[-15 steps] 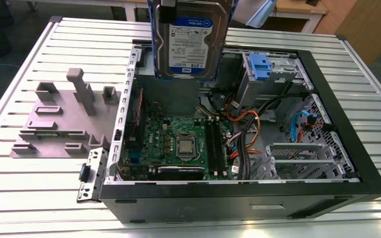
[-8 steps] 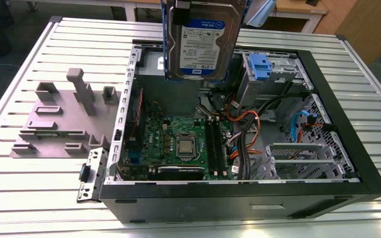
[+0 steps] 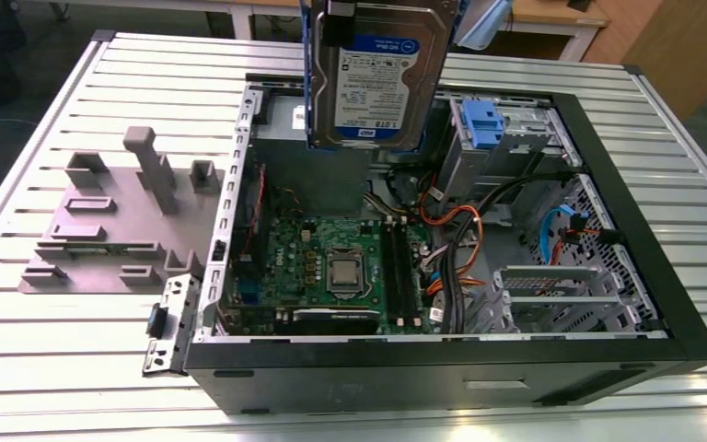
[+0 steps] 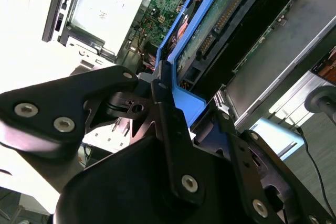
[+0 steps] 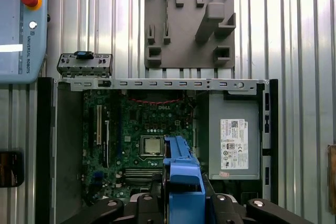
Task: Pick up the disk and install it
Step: 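Insert the disk into the insertion slot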
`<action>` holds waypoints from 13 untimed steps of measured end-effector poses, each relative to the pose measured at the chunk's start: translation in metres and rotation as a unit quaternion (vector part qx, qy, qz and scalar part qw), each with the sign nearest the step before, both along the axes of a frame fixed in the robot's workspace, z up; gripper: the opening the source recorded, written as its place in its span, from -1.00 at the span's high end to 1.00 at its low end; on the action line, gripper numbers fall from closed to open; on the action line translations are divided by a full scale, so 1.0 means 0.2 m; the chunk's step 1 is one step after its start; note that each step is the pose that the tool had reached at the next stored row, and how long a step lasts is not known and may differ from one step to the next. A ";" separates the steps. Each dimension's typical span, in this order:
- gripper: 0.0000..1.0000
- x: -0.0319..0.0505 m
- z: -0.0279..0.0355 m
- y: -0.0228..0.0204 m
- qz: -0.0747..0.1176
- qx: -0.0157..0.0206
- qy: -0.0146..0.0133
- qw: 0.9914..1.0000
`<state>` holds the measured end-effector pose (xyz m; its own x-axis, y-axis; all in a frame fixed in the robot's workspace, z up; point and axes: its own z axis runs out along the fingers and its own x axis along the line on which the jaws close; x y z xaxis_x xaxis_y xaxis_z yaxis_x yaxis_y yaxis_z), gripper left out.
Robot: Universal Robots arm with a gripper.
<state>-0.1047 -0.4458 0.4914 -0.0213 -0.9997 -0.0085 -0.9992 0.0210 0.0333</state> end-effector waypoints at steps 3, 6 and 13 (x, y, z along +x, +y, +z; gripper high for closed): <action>0.27 0.000 0.000 -0.001 0.000 0.000 0.000 1.000; 0.27 0.000 0.000 -0.011 0.000 0.000 0.000 1.000; 0.27 0.000 0.000 -0.030 0.000 0.000 0.000 1.000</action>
